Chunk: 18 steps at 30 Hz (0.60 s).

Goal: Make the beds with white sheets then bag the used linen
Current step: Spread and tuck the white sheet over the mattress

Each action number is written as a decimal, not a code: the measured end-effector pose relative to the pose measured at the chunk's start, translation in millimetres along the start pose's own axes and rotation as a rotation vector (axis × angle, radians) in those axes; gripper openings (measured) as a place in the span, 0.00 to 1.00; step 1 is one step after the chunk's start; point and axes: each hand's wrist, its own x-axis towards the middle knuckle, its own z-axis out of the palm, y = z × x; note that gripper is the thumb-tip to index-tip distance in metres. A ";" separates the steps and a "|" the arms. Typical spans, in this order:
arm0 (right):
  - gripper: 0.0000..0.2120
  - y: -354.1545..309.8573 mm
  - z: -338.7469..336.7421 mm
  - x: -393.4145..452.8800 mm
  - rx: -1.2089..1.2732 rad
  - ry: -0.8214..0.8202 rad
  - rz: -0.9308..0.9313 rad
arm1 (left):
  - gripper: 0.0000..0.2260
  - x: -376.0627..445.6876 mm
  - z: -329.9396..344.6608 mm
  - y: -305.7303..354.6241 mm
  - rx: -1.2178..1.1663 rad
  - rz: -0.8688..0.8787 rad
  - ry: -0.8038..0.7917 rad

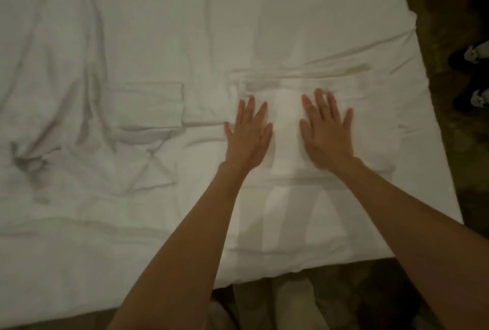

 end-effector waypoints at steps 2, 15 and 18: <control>0.24 -17.8 -13.5 -4.0 0.178 -0.009 0.060 | 0.23 -24.2 -20.3 -22.4 -0.191 -0.026 0.005; 0.24 -300.5 42.8 -19.4 1.085 -0.065 0.400 | 0.11 -197.2 -124.7 -274.1 -1.112 -0.788 0.615; 0.15 -325.1 49.1 -13.2 1.136 0.002 0.434 | 0.07 -219.9 -129.9 -314.1 -1.308 -0.980 0.591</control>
